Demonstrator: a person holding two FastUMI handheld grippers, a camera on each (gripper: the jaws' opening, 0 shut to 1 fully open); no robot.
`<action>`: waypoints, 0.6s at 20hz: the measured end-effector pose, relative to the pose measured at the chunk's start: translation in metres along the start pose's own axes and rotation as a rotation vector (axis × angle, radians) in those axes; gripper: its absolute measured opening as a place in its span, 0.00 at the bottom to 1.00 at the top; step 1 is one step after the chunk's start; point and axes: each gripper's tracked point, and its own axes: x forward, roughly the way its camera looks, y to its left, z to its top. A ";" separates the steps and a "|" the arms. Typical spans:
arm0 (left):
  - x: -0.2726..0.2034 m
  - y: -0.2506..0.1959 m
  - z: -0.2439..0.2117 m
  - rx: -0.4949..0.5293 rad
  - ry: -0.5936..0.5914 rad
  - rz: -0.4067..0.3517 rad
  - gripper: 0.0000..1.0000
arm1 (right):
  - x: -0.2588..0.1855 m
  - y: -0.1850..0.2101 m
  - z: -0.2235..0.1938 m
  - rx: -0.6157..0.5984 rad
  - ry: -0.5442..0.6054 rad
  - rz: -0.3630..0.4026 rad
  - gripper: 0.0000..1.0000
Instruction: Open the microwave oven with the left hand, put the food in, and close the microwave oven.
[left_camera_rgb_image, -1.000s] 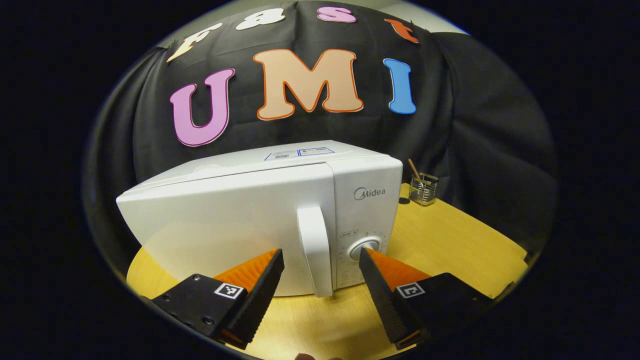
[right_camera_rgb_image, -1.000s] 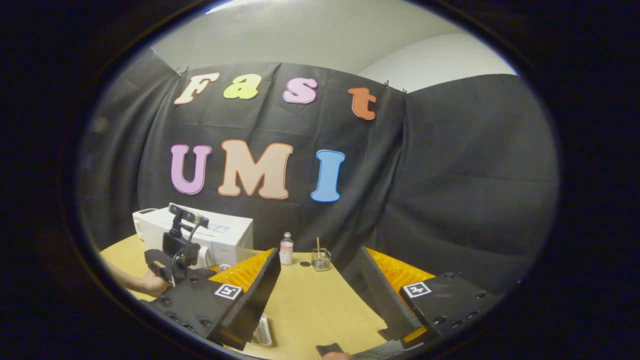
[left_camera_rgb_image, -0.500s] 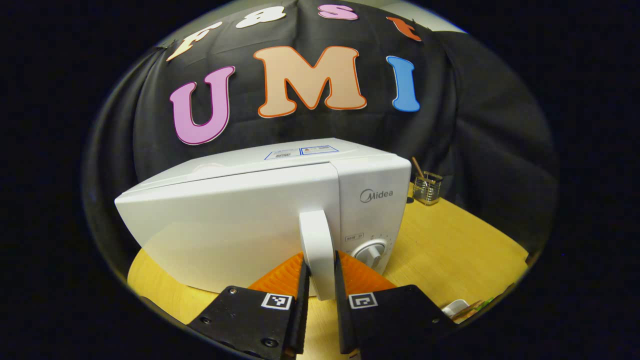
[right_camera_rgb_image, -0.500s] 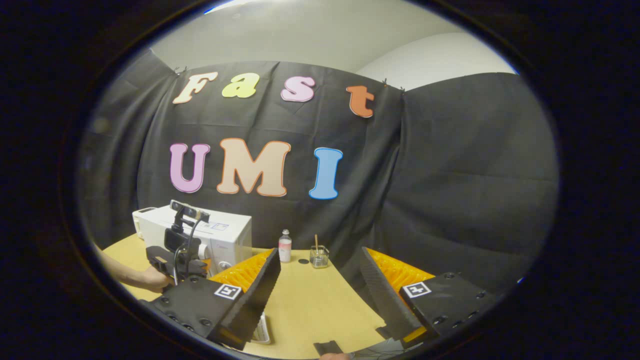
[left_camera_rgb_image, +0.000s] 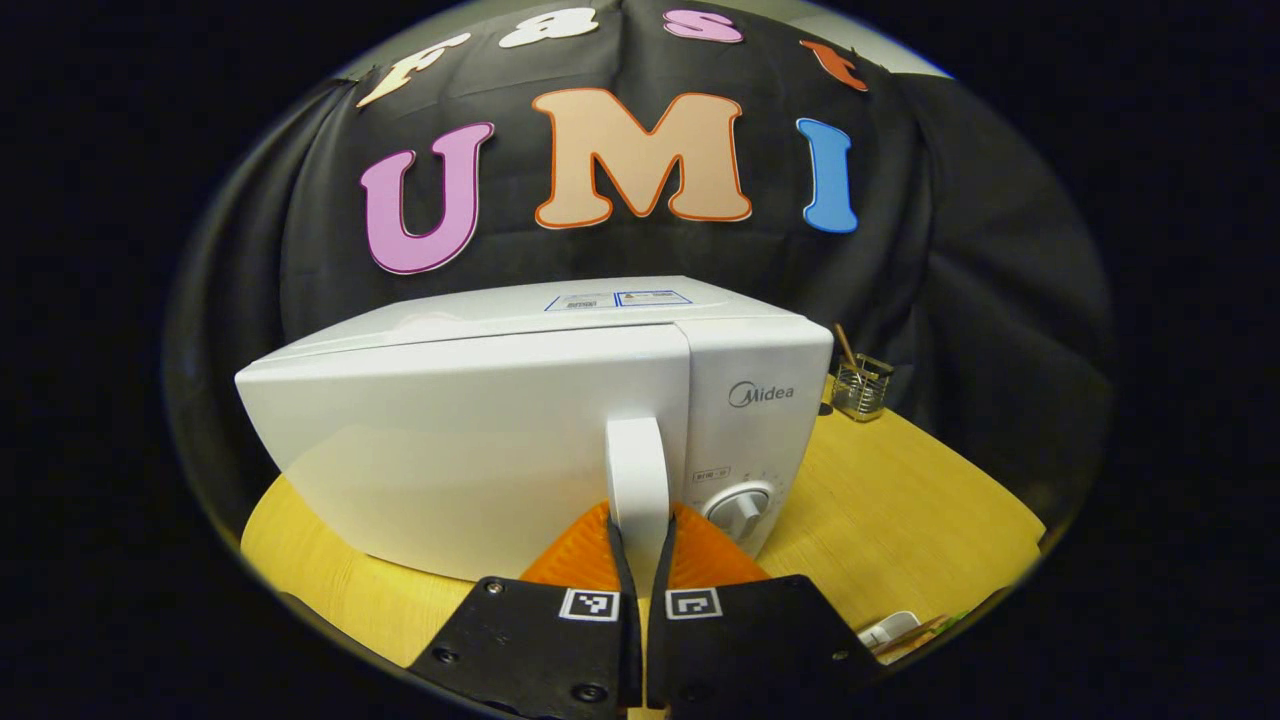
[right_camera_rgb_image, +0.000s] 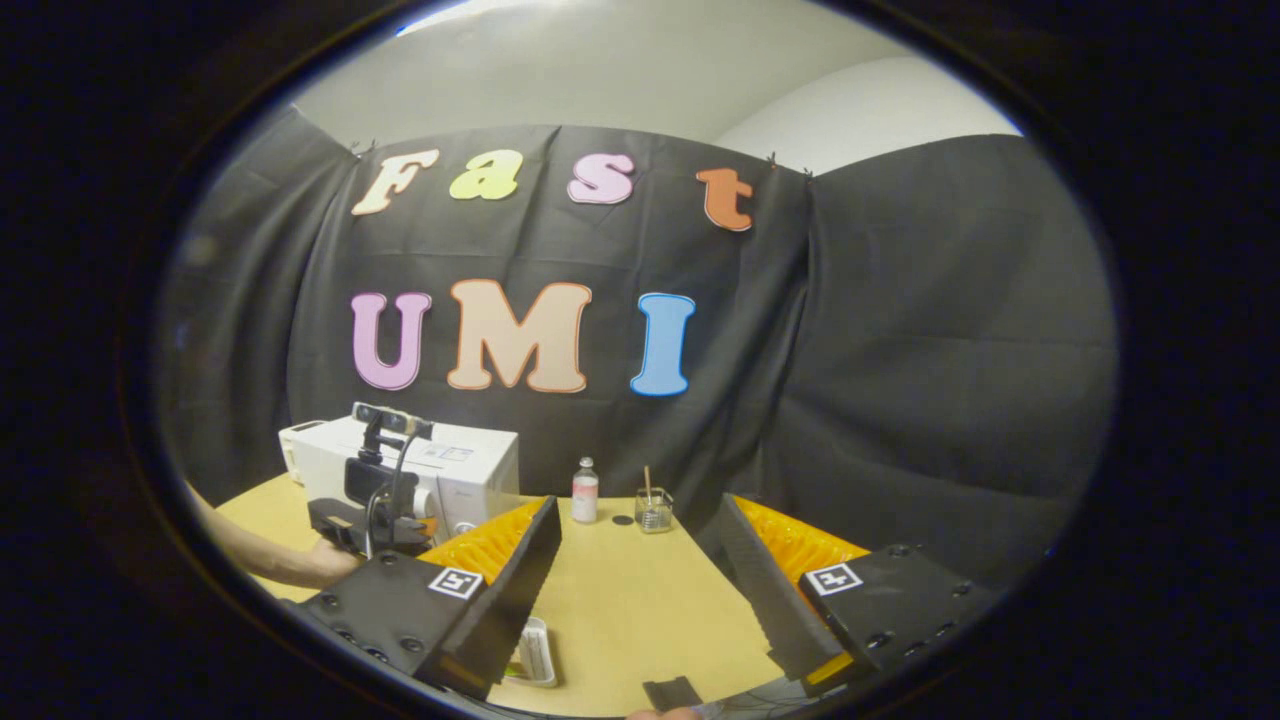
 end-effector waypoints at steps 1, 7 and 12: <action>-0.014 0.003 -0.001 -0.008 -0.033 0.010 0.03 | 0.001 0.002 -0.002 -0.001 0.001 0.006 0.97; -0.081 0.020 -0.026 0.001 -0.049 -0.042 0.03 | 0.011 0.030 -0.008 0.014 0.012 0.080 0.97; -0.132 0.050 -0.047 0.001 -0.033 -0.038 0.02 | 0.015 0.072 -0.017 0.034 0.032 0.187 0.97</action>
